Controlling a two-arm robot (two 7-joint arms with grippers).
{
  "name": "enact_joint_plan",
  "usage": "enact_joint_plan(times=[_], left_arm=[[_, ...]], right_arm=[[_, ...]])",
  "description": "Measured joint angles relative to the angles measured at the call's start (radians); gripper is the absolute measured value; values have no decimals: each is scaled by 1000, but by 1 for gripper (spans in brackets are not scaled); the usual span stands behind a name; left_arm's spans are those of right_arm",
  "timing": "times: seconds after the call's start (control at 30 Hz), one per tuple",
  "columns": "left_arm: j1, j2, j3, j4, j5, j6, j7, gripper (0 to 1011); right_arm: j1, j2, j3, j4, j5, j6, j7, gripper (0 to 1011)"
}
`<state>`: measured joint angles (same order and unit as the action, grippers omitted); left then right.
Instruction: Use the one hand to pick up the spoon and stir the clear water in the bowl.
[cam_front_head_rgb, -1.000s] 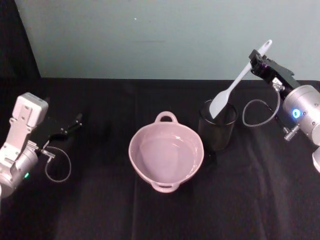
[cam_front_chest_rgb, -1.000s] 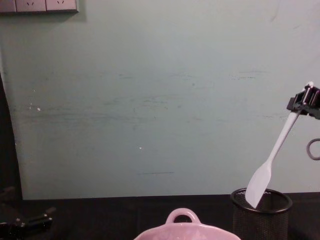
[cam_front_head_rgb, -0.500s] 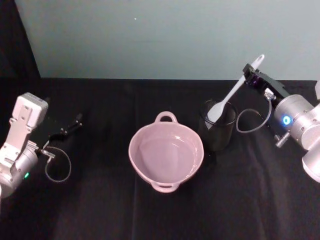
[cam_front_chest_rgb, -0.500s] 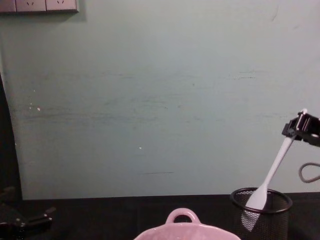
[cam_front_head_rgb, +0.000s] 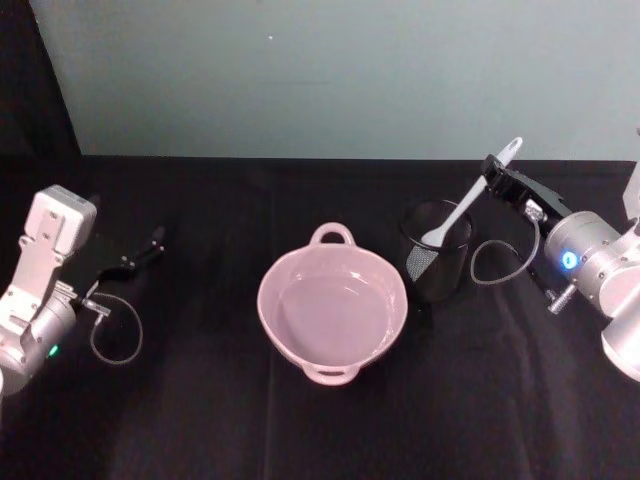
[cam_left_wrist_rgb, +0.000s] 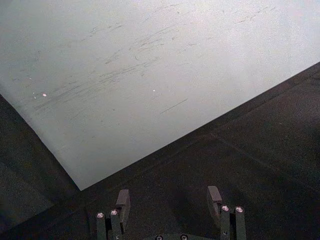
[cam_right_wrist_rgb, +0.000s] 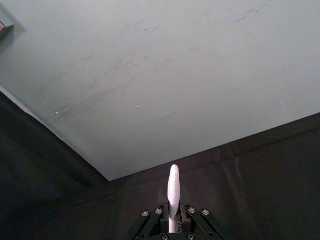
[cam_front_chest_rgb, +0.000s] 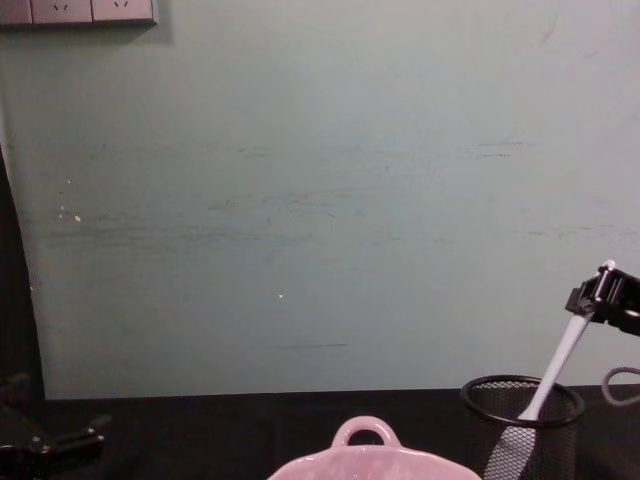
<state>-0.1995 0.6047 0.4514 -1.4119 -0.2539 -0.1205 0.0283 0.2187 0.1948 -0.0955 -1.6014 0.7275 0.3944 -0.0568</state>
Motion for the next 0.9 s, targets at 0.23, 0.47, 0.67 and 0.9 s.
enact_joint_plan(times=[0.23, 0.47, 0.67, 0.9], left_arm=[[0, 0, 0, 0, 0, 0, 0, 1011], [0, 0, 0, 0, 0, 0, 0, 1011], [0, 0, 0, 0, 0, 0, 0, 1011], [0, 0, 0, 0, 0, 0, 0, 1011]], right_arm=[[-1, 15, -10, 17, 15, -12, -3, 129], [0, 24, -21, 28, 32, -15, -6, 127], [1, 34, -29, 33, 47, -19, -12, 127], [1, 43, -35, 34, 56, -28, -13, 129]])
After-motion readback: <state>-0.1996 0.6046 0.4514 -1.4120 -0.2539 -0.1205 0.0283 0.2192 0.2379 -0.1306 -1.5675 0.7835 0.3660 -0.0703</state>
